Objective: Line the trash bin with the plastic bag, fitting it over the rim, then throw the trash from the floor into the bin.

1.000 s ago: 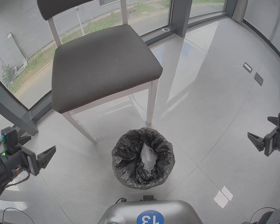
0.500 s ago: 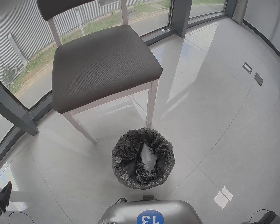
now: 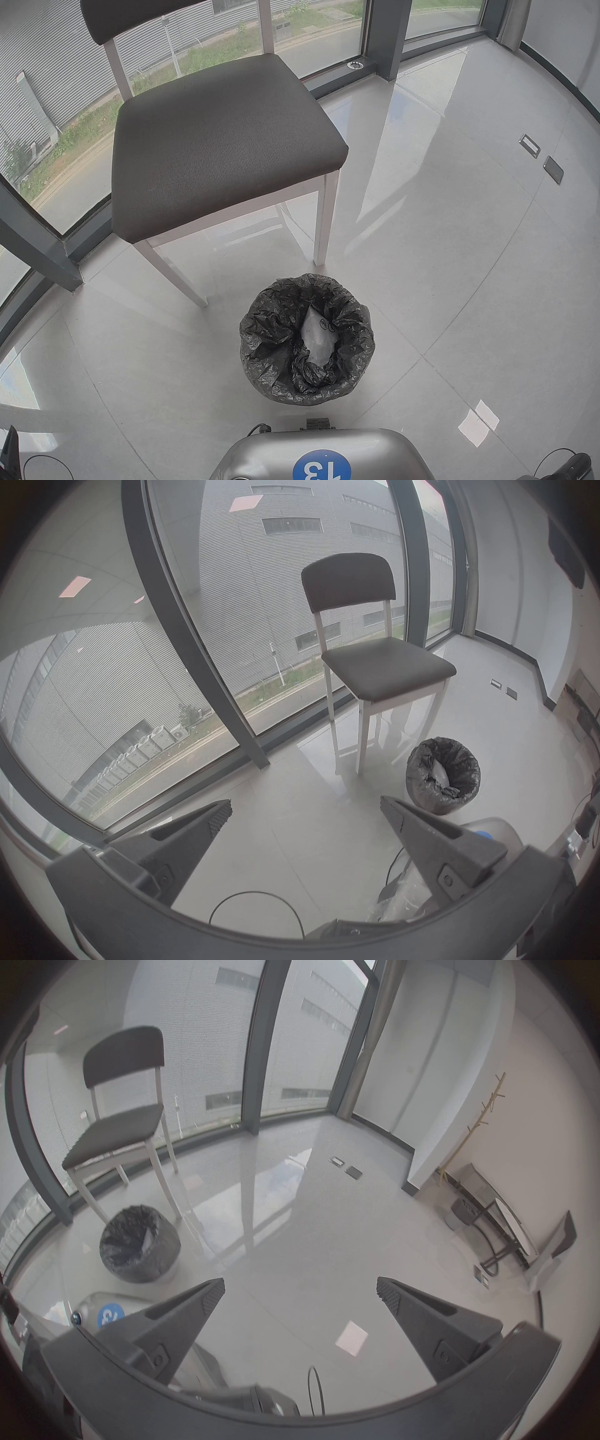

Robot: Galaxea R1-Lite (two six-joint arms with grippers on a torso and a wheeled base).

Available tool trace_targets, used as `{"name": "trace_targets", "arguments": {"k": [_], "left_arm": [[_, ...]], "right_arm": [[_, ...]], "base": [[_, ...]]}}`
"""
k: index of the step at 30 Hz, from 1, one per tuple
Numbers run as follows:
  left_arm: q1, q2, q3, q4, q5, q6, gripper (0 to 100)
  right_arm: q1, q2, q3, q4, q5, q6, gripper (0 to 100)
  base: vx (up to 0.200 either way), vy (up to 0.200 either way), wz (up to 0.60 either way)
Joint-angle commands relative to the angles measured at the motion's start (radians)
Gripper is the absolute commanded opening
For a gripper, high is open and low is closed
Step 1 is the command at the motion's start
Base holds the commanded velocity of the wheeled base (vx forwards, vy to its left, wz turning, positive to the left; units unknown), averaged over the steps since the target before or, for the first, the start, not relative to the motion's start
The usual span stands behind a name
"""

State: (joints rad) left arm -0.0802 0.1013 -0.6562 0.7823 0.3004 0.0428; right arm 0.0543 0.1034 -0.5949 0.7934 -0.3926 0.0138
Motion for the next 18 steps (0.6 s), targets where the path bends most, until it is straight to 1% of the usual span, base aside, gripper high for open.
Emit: {"name": "trace_targets", "arguments": {"k": [1,2,3,4,5,6,7,8,9,10,11,12,13,14,15,16,17,18], "left_arm": [[0.005,-0.011,-0.042,0.078,-0.001,-0.004,100],[0.005,-0.011,-0.037,0.097,0.000,-0.004,100],[0.005,-0.011,-0.031,0.097,0.002,-0.004,100],[0.005,-0.011,-0.020,0.094,0.000,-0.004,100],[0.005,-0.011,0.001,0.086,0.000,-0.004,100],[0.005,-0.011,0.003,0.086,0.000,-0.004,100],[0.005,-0.011,0.027,0.063,0.002,-0.007,100],[0.005,-0.009,0.066,0.012,0.000,-0.017,100],[0.005,-0.009,0.098,-0.034,0.000,-0.030,100],[0.005,-0.009,0.112,-0.054,0.000,-0.035,100],[0.005,-0.009,0.201,-0.187,0.002,-0.061,100],[0.005,-0.009,0.257,-0.268,0.006,-0.069,100],[0.005,-0.009,0.317,-0.360,0.013,-0.069,100],[0.005,-0.009,0.405,-0.494,0.023,-0.063,100],[0.005,-0.009,0.438,-0.546,0.025,-0.060,100],[0.005,-0.009,0.553,-0.724,0.026,-0.040,100],[0.005,-0.009,0.601,-0.793,0.025,-0.026,100],[0.005,-0.009,0.656,-0.896,0.026,0.014,100]], "right_arm": [[-0.083,-0.050,-0.054,0.115,0.009,0.005,100],[-0.068,-0.070,-0.013,0.084,0.038,0.000,100],[-0.062,-0.087,0.010,0.063,0.050,-0.006,100],[-0.057,-0.103,0.061,0.004,0.069,-0.006,100],[-0.057,-0.103,0.112,-0.076,0.081,0.002,100],[-0.057,-0.103,0.119,-0.091,0.083,0.002,100],[-0.057,-0.103,0.201,-0.229,0.087,0.005,100],[-0.057,-0.103,0.311,-0.399,0.093,0.002,100],[-0.057,-0.103,0.380,-0.499,0.101,-0.006,100],[-0.057,-0.103,0.403,-0.531,0.106,-0.008,100],[-0.057,-0.103,0.532,-0.704,0.132,-0.014,100],[-0.054,-0.103,0.566,-0.778,0.153,-0.017,100],[-0.054,-0.103,0.576,-0.818,0.182,-0.018,100],[-0.054,-0.103,0.576,-0.815,0.224,-0.018,100],[-0.054,-0.103,0.576,-0.813,0.239,-0.020,100],[-0.054,-0.103,0.575,-0.807,0.267,-0.031,100],[-0.054,-0.103,0.575,-0.806,0.276,-0.038,100],[-0.054,-0.103,0.575,-0.806,0.308,-0.052,100]], "base": [[0.000,0.000,0.00],[0.000,0.000,0.00],[0.000,0.000,0.00],[0.000,0.000,0.00],[0.000,0.000,0.00],[0.000,0.000,0.00],[0.000,0.000,0.00],[0.000,0.000,0.00],[0.000,0.000,0.00],[0.000,0.000,0.00],[0.000,0.000,0.00],[0.000,0.000,0.00],[0.000,0.000,0.00],[0.000,0.000,0.00],[0.000,0.000,0.00],[0.000,0.000,0.00],[0.000,0.000,0.00],[0.000,0.000,0.00]]}}
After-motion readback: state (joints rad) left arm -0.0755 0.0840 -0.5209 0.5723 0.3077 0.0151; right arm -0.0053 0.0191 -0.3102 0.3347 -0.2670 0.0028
